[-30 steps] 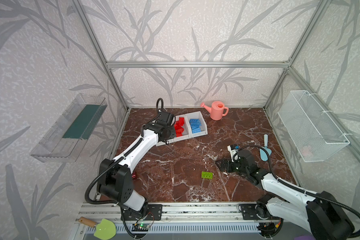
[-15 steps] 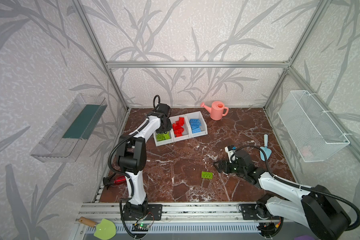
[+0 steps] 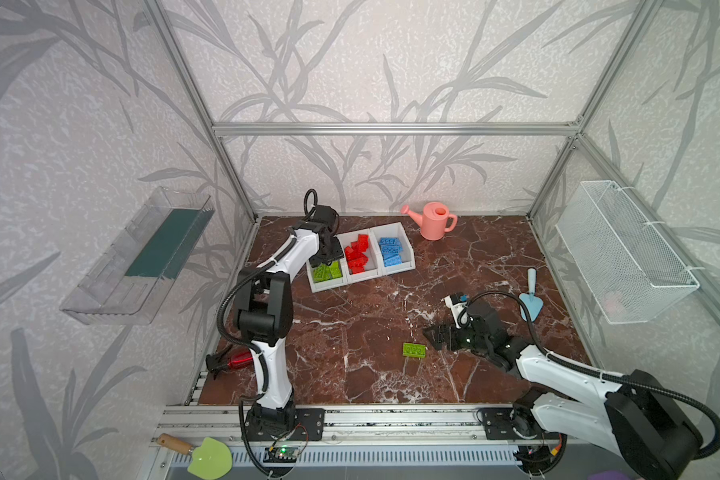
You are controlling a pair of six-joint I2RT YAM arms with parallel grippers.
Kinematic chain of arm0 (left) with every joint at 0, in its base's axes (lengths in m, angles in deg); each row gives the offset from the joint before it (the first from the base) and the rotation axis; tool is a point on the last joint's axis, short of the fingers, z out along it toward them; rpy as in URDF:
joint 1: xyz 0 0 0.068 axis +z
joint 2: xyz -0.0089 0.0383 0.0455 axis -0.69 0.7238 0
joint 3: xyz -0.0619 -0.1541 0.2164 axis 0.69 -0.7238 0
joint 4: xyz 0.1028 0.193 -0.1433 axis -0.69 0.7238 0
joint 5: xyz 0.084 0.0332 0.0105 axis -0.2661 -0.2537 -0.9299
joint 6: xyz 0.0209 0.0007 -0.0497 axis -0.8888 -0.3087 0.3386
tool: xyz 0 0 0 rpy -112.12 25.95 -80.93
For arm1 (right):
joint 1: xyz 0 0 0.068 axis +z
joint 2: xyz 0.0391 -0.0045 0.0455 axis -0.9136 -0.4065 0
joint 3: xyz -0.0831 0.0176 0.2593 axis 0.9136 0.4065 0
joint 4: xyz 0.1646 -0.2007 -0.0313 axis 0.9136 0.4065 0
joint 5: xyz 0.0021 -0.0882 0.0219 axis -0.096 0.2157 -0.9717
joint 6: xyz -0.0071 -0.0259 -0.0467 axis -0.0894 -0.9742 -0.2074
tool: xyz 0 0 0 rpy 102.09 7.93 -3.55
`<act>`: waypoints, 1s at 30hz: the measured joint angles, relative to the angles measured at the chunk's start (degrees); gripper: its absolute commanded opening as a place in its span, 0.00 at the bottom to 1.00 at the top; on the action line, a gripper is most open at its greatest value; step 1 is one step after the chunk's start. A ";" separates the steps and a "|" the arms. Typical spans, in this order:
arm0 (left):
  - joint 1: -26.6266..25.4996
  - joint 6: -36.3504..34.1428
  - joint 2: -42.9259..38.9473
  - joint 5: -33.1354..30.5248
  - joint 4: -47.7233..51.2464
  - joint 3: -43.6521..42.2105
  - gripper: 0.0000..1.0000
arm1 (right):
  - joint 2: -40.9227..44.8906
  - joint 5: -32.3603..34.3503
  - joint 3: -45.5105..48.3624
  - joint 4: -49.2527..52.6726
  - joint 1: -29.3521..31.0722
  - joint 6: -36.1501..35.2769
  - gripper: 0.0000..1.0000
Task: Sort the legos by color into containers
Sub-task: 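Withdraw the left gripper while the right gripper grasps the last green brick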
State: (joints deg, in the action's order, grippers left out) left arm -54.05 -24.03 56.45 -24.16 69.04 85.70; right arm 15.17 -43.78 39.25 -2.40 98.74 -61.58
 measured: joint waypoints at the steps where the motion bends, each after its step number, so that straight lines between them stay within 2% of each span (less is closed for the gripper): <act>1: 0.00 0.07 -1.14 0.07 0.00 -0.55 0.71 | 0.17 0.00 -0.17 0.44 0.15 -0.26 0.99; 6: -0.35 0.17 -10.03 1.07 -0.37 -4.79 0.89 | 0.00 0.15 -2.23 2.29 1.31 -1.99 0.99; 9: -1.51 -0.04 -16.33 1.68 -0.81 -7.80 0.94 | -1.88 0.02 -3.96 2.69 1.73 -2.69 0.99; 17: -7.98 -1.03 -34.07 3.08 -0.90 -16.92 0.95 | -10.05 0.70 -9.53 5.20 6.03 -4.31 0.99; 25: -8.17 -3.19 -54.21 5.42 -2.16 -33.42 0.97 | -18.16 1.16 -14.25 7.34 8.44 -6.05 0.99; 30: -8.15 -4.07 -59.78 5.70 -1.97 -39.10 0.97 | -19.02 1.16 -15.04 8.57 9.62 -7.02 1.00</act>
State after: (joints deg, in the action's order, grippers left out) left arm -62.20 -28.09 -3.33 -18.45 67.07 46.60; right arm -3.84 -42.62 24.21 6.17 108.36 -68.59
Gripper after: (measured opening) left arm 0.969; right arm 0.997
